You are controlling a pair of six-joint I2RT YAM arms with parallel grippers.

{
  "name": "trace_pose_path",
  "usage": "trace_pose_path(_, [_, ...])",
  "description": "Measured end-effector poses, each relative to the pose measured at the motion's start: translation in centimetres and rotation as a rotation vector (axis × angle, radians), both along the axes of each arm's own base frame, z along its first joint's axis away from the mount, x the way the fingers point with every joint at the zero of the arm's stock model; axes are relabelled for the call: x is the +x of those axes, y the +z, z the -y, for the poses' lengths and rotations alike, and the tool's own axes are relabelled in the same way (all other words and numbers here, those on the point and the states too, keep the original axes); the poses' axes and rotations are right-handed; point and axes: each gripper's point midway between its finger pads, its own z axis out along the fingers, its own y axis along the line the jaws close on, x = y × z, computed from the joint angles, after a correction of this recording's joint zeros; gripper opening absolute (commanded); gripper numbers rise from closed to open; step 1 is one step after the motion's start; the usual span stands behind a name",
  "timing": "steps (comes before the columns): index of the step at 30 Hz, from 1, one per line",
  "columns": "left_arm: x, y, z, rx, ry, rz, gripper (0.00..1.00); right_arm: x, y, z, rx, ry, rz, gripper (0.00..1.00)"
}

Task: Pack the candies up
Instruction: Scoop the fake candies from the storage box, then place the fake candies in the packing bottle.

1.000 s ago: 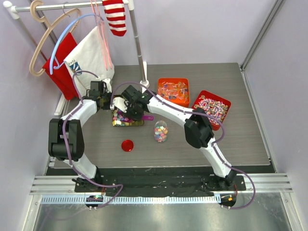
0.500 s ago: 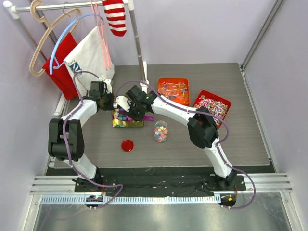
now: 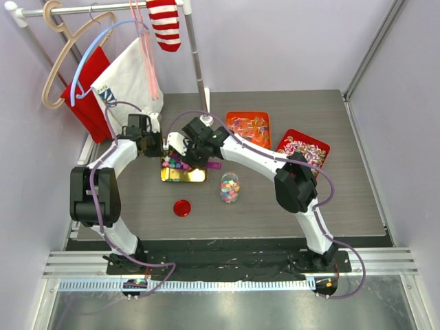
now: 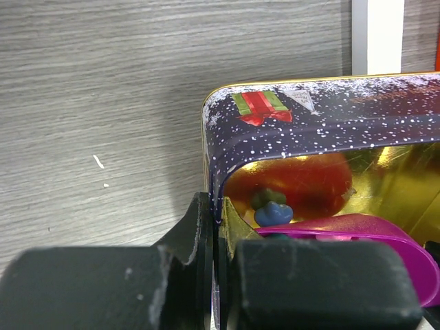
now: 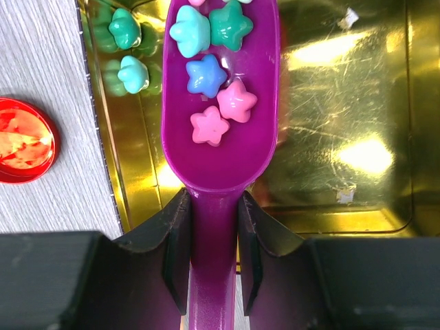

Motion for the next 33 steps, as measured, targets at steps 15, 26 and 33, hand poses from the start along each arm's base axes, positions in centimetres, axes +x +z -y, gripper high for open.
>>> trace_pose_path(15, [0.7,1.3,-0.2,-0.049,-0.006,-0.012,0.0,0.1,2.2,1.4,0.077,0.008,-0.035,0.01])
trace_pose_path(26, [1.4,2.5,0.1,-0.071,-0.016,-0.018,0.0,-0.1,4.9,3.1,0.143,0.021,-0.03,0.01])
trace_pose_path(33, [1.3,2.0,0.0,-0.082,-0.025,-0.046,0.0,1.0,8.6,6.2,0.204,-0.009,0.007,0.01])
